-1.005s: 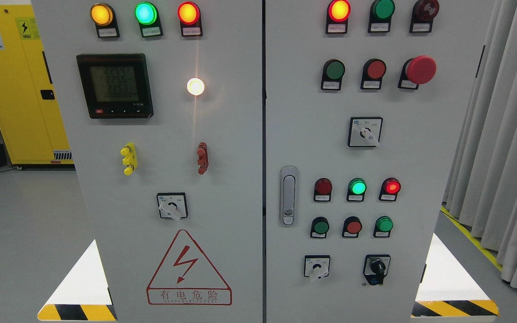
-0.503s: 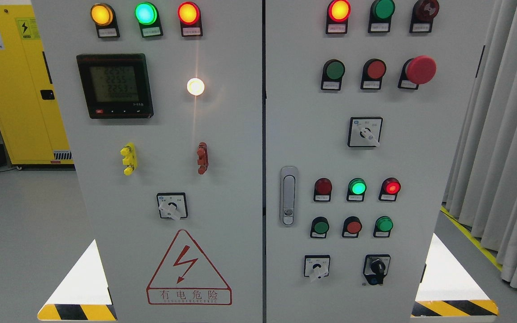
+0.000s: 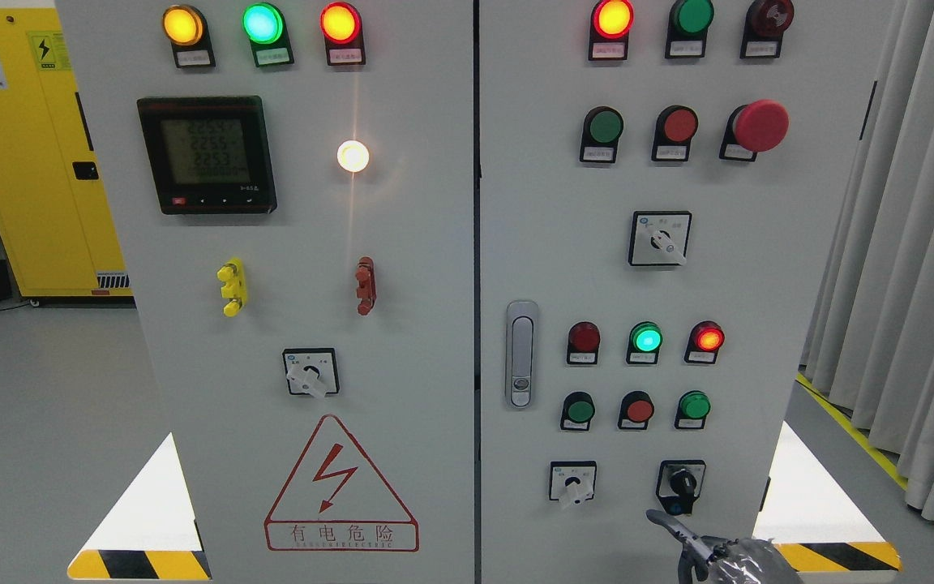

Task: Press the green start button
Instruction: 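Raise the right hand toward the green push button in the lowest row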

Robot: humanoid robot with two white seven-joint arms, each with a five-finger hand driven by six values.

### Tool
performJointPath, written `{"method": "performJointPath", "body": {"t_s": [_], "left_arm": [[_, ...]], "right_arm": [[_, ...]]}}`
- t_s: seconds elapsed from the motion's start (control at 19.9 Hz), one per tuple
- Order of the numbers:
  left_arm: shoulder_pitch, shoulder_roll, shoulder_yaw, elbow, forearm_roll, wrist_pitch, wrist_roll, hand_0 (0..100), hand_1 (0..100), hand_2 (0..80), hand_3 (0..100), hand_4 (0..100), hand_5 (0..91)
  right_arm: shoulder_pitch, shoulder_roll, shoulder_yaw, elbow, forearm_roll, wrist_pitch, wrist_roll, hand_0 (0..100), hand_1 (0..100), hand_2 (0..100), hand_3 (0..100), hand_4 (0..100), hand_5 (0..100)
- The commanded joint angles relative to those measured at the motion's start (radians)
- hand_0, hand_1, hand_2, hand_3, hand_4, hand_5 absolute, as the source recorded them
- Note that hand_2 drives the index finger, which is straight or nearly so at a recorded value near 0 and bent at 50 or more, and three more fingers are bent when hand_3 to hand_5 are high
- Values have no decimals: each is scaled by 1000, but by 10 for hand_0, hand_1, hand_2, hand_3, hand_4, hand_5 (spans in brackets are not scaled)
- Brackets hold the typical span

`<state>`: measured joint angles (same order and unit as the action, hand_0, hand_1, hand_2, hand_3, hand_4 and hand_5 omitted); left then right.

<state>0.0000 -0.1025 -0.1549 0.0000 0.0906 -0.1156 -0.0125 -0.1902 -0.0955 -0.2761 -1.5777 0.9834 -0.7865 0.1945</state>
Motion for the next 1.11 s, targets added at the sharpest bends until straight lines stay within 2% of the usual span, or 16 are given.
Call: {"method": "performJointPath", "body": {"t_s": [0.0,0.25,0.45,1.06], "left_arm": [[5,0,0,-28,0,1,0,120,556,0,0,0,0],[5,0,0,-28,0,1,0,120,556,0,0,0,0],[5,0,0,-28,0,1,0,120,556,0,0,0,0],[5,0,0,-28,0,1,0,120,556,0,0,0,0]], "right_arm": [[-61,-3,26,-62,41,-17,6,330,765,0,729,765,869],[-90,-3,44,-68,52,-17,29,448,771,0,728,764,873],[-97,-1,64,-87,54,-16,31,483,774,0,728,764,874],[-149,-3,135,-70,54,64,54,567,778,0,731,765,877]]}}
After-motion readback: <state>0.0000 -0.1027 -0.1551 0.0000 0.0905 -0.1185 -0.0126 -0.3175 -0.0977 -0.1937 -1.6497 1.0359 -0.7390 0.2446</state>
